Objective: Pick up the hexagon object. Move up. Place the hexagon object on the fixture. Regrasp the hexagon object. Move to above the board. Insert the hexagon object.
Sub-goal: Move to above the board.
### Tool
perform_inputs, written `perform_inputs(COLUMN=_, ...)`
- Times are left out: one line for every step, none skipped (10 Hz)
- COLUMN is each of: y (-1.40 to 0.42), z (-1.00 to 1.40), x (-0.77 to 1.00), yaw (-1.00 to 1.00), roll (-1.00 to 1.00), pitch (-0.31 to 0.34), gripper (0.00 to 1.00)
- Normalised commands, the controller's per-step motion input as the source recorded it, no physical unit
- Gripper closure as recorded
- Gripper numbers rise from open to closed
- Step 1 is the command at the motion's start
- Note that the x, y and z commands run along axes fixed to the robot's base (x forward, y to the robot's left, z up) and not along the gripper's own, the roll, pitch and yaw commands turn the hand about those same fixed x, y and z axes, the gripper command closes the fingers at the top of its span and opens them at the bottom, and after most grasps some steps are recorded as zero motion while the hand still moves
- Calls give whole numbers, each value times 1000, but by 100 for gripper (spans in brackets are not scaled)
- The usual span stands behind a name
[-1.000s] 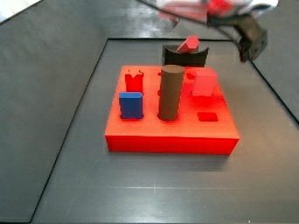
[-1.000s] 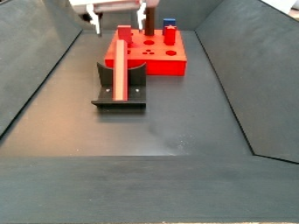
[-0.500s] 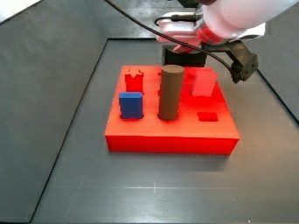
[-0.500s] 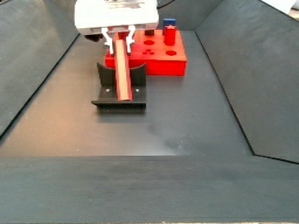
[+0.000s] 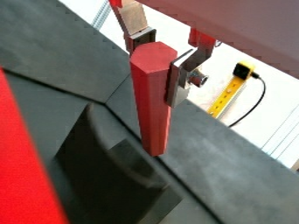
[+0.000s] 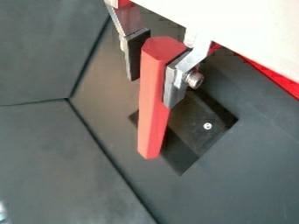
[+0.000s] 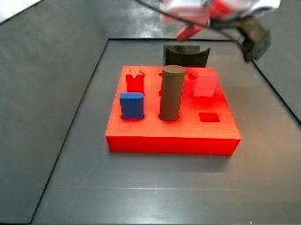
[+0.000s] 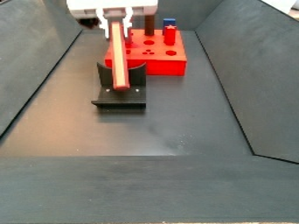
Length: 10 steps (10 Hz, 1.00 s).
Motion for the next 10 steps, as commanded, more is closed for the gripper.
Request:
perform_inputs(y=55, z=1000, x=-1, yaw=-6, roll=-26, pitch=-47, gripper=100)
perform_inputs(y=50, z=1000, x=-5, yaw=-27, roll=-39, pitch=-26, gripper=100)
perform_inputs(y=47, z=1000, x=-12, yaw=-38, roll=-44, pitch=-5, gripper=100)
perform_inputs(y=41, z=1000, x=-18, yaw=-39, roll=-48, pitch=24, gripper=100)
perform_inputs(y=38, z=1000, x=-24, yaw=-36, roll=-51, pitch=46, gripper=100)
perform_inputs(y=32, z=1000, x=-30, yaw=-28, roll=-58, pitch=60, gripper=100)
perform_inputs(y=24, z=928, x=-38, yaw=-11, roll=-58, pitch=79, gripper=100)
perform_inputs(y=13, z=748, x=-30, yaw=5, roll=-59, pitch=87, gripper=100)
perform_inputs(y=4, z=565, x=-24, yaw=17, roll=-56, pitch=96, gripper=100)
perform_inputs(y=-6, z=325, x=-11, yaw=34, roll=-51, pitch=105, gripper=100)
